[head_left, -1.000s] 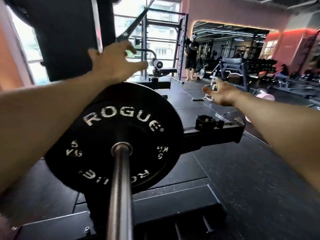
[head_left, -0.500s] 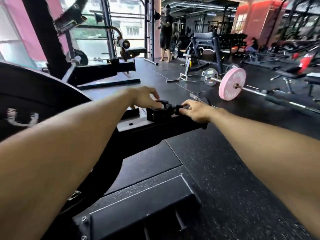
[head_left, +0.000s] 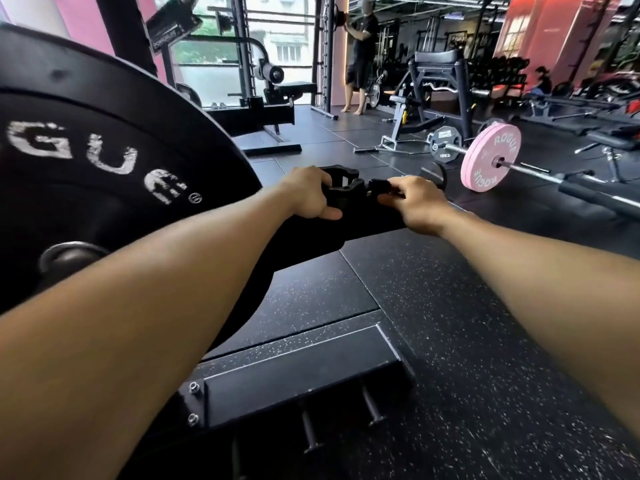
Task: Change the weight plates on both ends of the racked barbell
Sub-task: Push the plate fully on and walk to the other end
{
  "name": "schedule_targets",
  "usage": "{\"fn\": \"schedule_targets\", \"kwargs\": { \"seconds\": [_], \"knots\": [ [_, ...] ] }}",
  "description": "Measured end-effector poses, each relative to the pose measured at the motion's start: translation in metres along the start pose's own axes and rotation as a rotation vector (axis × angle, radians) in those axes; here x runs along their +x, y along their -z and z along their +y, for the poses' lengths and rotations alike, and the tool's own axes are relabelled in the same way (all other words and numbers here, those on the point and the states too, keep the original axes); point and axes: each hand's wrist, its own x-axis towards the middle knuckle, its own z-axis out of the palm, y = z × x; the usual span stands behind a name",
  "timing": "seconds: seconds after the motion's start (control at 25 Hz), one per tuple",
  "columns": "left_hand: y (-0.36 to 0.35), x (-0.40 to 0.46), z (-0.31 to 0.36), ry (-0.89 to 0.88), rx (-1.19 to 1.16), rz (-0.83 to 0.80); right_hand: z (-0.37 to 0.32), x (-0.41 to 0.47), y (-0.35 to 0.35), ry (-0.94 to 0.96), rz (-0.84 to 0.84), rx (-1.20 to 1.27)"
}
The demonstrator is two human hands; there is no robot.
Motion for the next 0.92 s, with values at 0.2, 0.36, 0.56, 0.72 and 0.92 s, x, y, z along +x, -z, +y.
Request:
{"fn": "schedule_targets", "kwargs": {
  "seconds": [0.2, 0.36, 0.56, 0.72, 0.92],
  "knots": [
    [0.020, -0.073, 0.009, -0.069, 0.024, -0.033, -0.034, -0.061, 0.022, 0.061, -0.037, 0.103],
    [0.038, -0.153, -0.007, -0.081, -0.124, 0.004, -0.084, -0.122, 0.045, 0.128, -0.075, 0.208],
    [0.067, -0.273, -0.026, -0.110, -0.377, 0.133, -0.150, -0.196, 0.057, 0.138, -0.182, 0.487],
    [0.094, -0.382, -0.027, -0.065, -0.636, 0.230, -0.215, -0.278, 0.078, 0.112, -0.326, 0.749],
    [0.118, -0.487, -0.008, 0.120, -0.822, 0.189, -0.271, -0.359, 0.107, 0.001, -0.504, 1.024]
  ]
}}
